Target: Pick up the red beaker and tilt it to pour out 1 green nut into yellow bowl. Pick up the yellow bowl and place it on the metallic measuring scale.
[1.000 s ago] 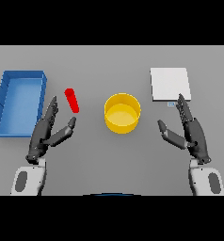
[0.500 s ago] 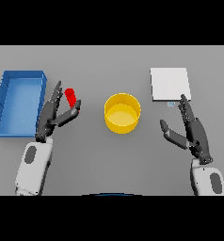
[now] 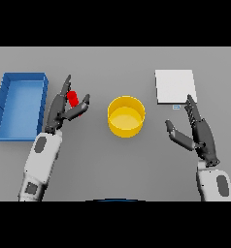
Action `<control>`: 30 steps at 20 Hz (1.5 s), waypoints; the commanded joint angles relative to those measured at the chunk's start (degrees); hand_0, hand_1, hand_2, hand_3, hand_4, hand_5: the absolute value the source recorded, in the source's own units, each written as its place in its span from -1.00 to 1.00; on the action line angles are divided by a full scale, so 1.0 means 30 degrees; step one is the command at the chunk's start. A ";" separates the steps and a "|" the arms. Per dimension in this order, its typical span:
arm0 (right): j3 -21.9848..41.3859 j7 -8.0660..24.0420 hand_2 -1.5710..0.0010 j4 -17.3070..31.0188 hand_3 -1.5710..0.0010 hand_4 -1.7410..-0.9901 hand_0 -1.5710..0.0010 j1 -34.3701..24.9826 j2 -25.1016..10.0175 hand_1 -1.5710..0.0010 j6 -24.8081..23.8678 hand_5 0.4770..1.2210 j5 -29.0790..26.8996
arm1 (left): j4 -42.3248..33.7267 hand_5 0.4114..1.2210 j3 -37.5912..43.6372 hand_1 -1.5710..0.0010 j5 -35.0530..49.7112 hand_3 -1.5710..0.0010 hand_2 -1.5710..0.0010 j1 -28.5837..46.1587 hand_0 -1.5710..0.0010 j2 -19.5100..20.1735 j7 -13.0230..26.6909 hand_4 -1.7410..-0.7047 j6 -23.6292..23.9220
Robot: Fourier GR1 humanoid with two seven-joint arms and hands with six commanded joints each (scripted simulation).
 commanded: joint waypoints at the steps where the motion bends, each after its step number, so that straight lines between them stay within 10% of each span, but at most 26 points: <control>1: -0.0019 -0.0306 1.00 0.0022 1.00 0.17 1.00 0.0229 -0.0030 1.00 0.0091 -0.54 -0.0050 | 0.0486 -0.30 0.0142 1.00 0.0053 1.00 1.00 -0.0273 1.00 -0.0133 -0.0350 -0.17 0.0134; 3: -0.0156 -0.0201 1.00 0.0182 1.00 0.17 1.00 -0.0016 -0.0003 1.00 -0.0008 -0.54 -0.0128 | 0.0941 -0.22 0.0391 0.99 0.0273 0.96 0.94 -0.0485 1.00 -0.0413 -0.0660 -0.24 0.0310; 8: -0.0136 -0.0046 1.00 0.0142 1.00 0.20 1.00 0.0227 0.0041 1.00 0.0028 -0.55 -0.0165 | 0.2102 0.31 0.1382 -0.17 0.1057 -0.06 -0.17 -0.1302 -0.20 -0.0925 -0.1646 -0.39 0.0866; 12: -0.0052 -0.0147 1.00 0.0132 1.00 0.20 1.00 0.0204 0.0111 1.00 -0.0116 -0.53 0.0031 | 0.2455 0.72 0.1077 -0.66 0.0780 -0.47 -0.66 -0.1504 -0.67 -0.0934 -0.2370 -0.72 0.1067; 22: 0.0102 -0.0014 1.00 -0.0406 1.00 0.19 1.00 0.0305 0.0175 1.00 -0.0074 -0.51 -0.0012 | 0.0863 0.97 0.0434 -0.96 0.0163 -0.93 -0.96 -0.1577 -0.96 -0.0971 -0.1644 -0.54 0.1233; 30: 0.0157 -0.0653 1.00 -0.0099 1.00 0.24 1.00 0.0406 0.0055 1.00 -0.0056 -0.49 0.0303 | -0.2743 0.87 -0.1710 -0.99 -0.2871 -0.99 -0.99 -0.1723 -0.99 0.0722 0.1948 -0.76 0.0537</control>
